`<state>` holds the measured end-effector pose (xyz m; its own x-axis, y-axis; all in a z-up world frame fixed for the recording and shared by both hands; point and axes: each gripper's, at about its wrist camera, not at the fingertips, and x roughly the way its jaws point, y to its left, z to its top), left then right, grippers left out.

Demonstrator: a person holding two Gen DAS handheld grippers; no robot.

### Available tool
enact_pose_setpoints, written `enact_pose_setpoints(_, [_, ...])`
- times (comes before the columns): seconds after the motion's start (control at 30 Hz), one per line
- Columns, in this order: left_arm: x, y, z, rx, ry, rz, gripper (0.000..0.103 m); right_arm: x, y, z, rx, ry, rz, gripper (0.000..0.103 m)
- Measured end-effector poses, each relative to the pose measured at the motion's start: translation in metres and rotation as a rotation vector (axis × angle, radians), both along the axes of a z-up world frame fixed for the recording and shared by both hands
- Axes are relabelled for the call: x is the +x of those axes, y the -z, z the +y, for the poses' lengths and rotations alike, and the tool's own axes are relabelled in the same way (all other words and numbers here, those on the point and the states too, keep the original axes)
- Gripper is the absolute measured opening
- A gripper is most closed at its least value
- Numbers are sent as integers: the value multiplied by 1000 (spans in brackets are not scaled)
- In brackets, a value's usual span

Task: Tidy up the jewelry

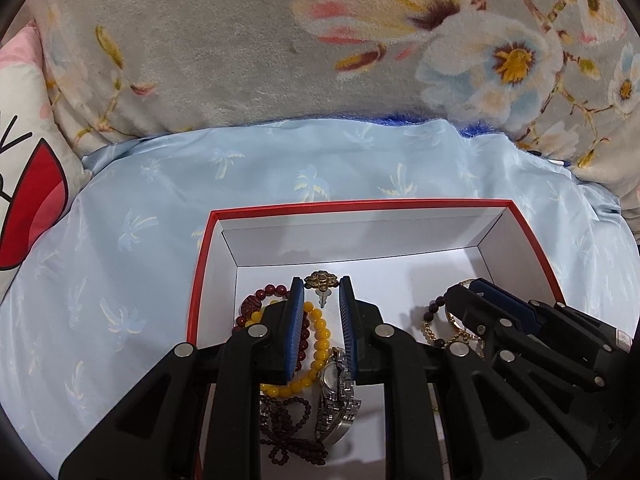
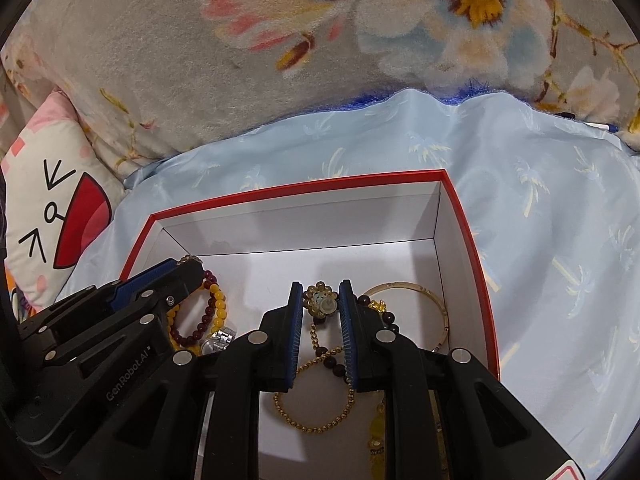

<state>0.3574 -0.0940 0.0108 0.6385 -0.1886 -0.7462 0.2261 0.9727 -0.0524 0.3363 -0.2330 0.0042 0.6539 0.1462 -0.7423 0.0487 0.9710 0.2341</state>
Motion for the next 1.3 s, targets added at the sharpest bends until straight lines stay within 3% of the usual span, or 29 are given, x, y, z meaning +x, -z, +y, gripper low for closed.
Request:
enact_pose_setpoints(0.5, [0, 0, 2, 2, -9, 10, 18, 2, 0, 2, -15, 2, 4, 19])
enact_pose_setpoints(0.67, [-3, -3, 3, 9, -13, 4, 18, -2, -4, 7, -44, 7, -11, 30])
enact_pose_setpoints(1.03, [-18, -15, 2, 21, -11, -24, 18, -16, -15, 9, -47, 14, -25, 30])
enact_pose_setpoints(1.3, [-46, -30, 3, 46, -11, -63, 18, -45, -33, 12, -107, 34, -63, 31])
